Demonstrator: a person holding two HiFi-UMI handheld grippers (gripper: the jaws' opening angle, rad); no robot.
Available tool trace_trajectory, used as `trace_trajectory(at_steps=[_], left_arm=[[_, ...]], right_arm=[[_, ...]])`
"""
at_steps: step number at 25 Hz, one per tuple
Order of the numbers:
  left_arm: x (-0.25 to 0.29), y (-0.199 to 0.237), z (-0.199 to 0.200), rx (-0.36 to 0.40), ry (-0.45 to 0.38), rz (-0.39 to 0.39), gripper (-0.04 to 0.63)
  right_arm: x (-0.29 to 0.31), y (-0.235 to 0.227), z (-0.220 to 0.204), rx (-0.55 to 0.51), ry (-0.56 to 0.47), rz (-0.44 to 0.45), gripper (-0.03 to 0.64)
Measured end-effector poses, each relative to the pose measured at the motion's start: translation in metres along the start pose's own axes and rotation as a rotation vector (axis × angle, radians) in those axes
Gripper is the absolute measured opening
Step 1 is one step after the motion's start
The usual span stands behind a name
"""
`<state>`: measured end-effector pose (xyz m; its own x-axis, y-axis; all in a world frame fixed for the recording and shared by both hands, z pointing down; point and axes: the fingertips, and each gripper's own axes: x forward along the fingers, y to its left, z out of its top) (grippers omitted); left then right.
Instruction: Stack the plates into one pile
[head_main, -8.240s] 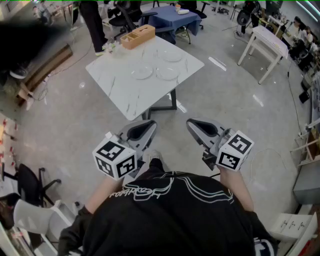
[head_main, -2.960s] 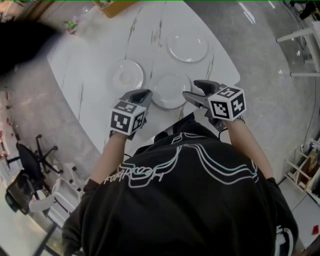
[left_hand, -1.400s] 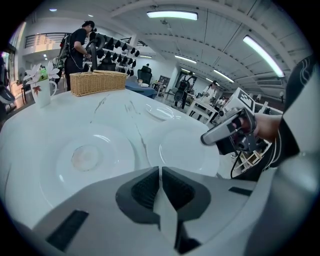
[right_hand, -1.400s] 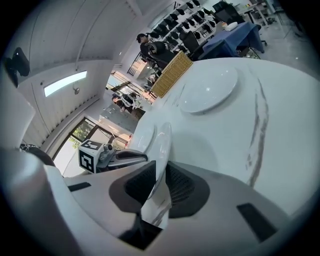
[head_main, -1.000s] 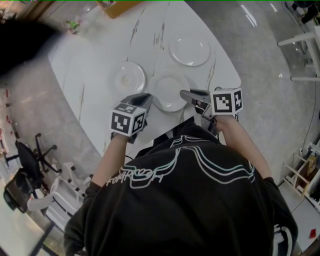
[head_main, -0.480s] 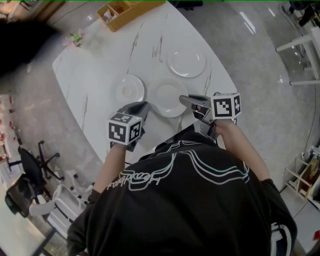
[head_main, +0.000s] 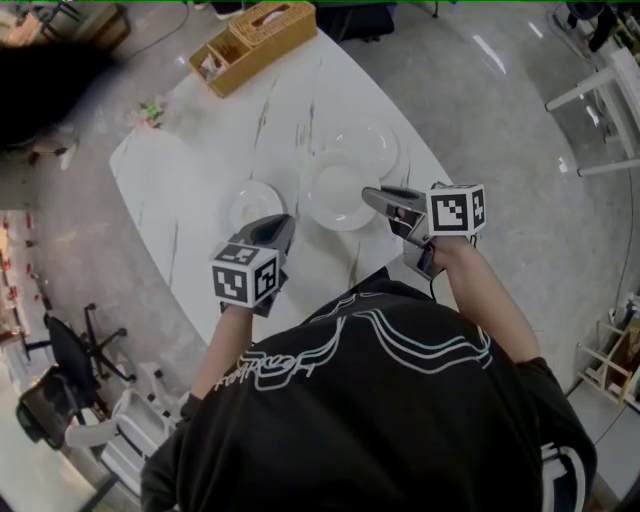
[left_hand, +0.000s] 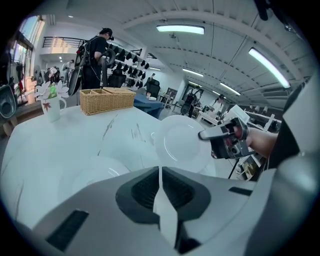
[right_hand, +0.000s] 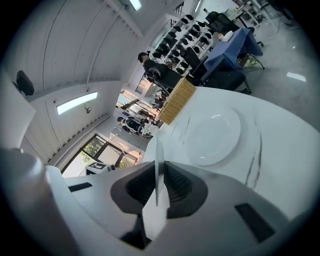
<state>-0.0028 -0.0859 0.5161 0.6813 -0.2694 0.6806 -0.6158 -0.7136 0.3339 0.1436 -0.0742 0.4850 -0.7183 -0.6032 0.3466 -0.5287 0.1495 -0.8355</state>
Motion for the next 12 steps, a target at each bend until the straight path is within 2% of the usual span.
trace_trajectory(at_steps=[12], left_arm=[[0.015,0.002,0.022,-0.04,-0.012,0.019,0.038]], right_arm=[[-0.01,-0.029,0.054,0.01,-0.035,-0.026,0.058]])
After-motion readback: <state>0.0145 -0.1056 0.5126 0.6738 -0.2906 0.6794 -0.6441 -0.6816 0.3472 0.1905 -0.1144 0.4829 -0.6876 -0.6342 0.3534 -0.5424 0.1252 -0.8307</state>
